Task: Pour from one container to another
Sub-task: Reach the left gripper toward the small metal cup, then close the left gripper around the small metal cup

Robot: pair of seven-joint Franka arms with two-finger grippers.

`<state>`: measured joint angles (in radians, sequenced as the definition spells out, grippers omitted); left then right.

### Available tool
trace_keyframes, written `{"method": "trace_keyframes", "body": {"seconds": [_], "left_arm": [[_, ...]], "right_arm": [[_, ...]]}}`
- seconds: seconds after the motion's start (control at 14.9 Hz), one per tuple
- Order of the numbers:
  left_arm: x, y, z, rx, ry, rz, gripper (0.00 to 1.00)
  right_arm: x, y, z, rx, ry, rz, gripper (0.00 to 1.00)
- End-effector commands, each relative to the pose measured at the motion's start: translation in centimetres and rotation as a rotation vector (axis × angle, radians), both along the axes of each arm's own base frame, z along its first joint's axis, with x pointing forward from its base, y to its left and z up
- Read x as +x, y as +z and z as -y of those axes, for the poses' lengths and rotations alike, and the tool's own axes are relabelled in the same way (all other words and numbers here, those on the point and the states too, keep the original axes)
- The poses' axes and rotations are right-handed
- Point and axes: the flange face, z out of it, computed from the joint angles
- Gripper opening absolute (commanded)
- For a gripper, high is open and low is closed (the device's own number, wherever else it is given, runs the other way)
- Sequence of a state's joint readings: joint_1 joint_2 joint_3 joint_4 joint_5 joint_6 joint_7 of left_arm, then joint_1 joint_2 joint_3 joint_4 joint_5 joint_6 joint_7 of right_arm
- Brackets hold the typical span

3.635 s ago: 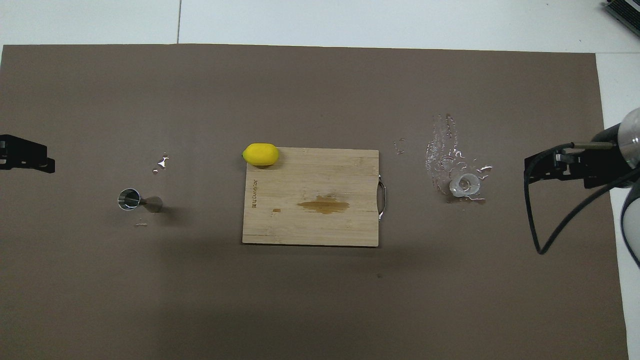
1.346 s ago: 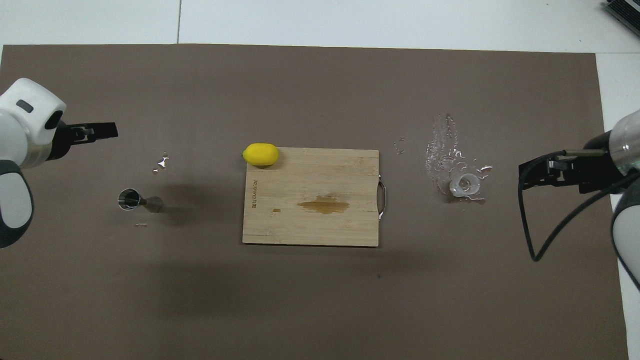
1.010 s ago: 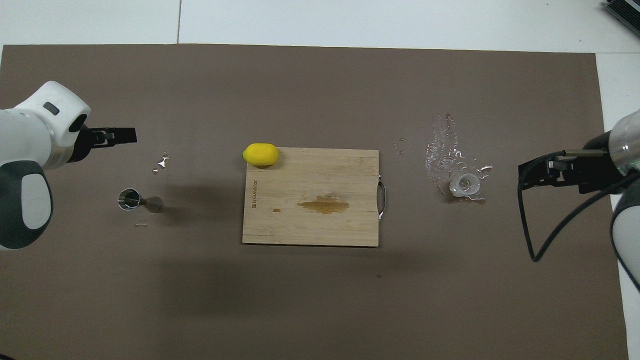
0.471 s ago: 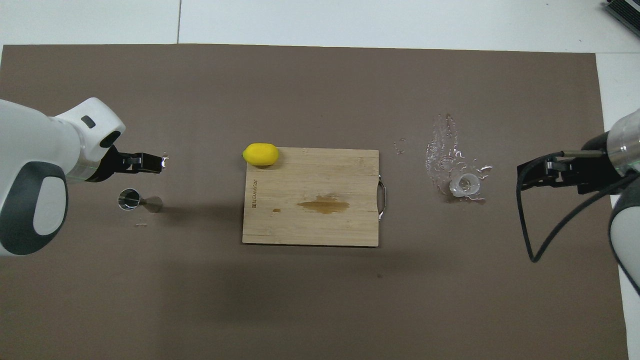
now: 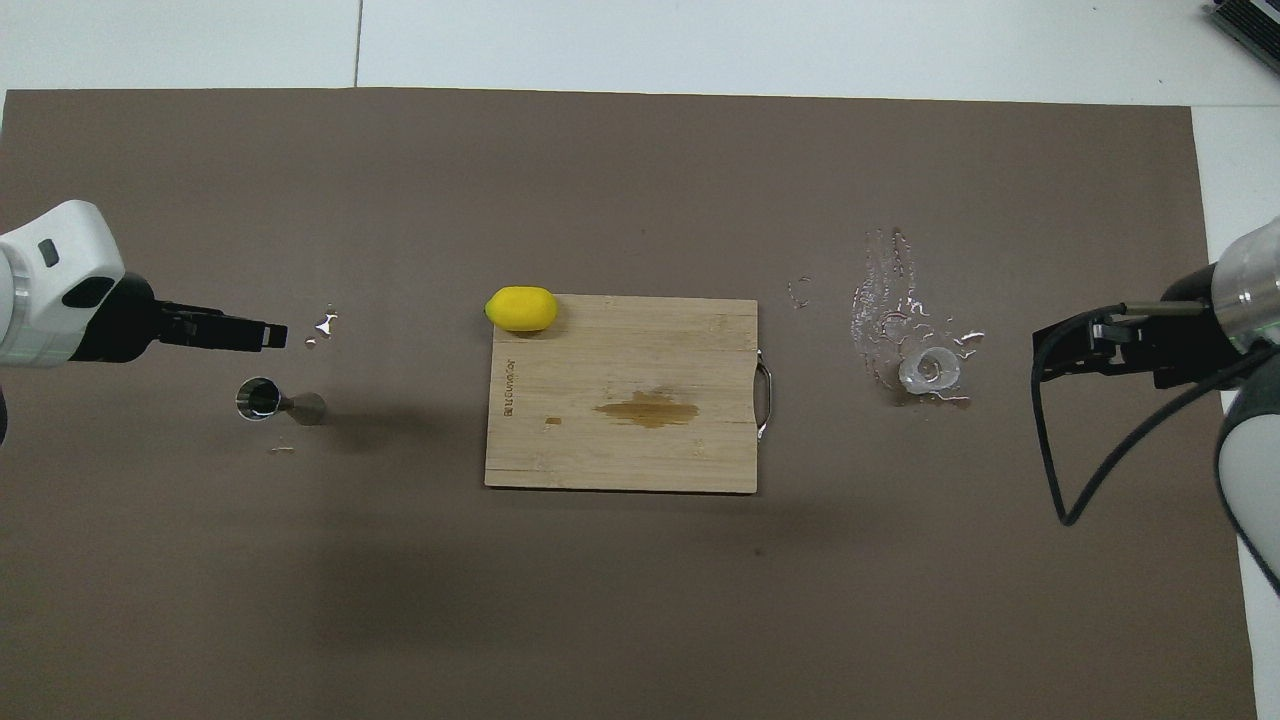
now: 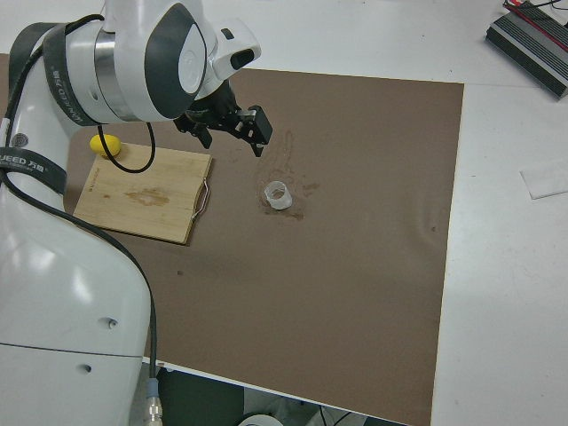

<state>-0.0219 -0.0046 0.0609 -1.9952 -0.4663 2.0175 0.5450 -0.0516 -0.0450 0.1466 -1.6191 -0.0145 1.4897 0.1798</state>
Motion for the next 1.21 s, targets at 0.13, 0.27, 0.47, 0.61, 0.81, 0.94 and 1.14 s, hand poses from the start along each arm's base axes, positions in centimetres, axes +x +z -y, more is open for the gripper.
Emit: {"method": "trace_keyframes", "body": {"seconds": [0.13, 0.27, 0.47, 0.61, 0.81, 0.94, 1.14], "left_arm": [[-0.1, -3.0, -3.6, -0.181, -0.258, 0.157, 1.0], [0.2, -5.1, -4.1, -0.312, -0.353, 0.217, 1.0], [0.1, -8.4, -4.7, -0.519, -0.447, 0.317, 1.0], [-0.6, -10.3, -5.5, -0.622, -0.523, 0.381, 1.0], [-2.5, -12.1, -8.8, -0.677, -0.589, 0.514, 1.0], [-4.1, -13.2, -11.1, -0.711, -0.608, 0.649, 1.0], [-6.2, -14.6, -12.8, -0.73, -0.627, 0.732, 1.0]], "right_arm": [[-0.7, 0.1, 0.0, 0.019, 0.012, 0.009, 1.0], [-0.7, 0.2, 0.0, 0.019, 0.012, 0.012, 1.0], [-0.7, 0.1, 0.0, 0.019, 0.012, 0.009, 1.0], [-0.6, 0.1, 0.0, 0.019, 0.012, 0.01, 1.0], [-0.7, 0.2, -0.1, 0.019, 0.014, 0.012, 1.0], [-0.6, 0.1, -0.1, 0.019, 0.012, 0.01, 1.0], [-0.7, 0.2, -0.1, 0.019, 0.012, 0.012, 1.0]]}}
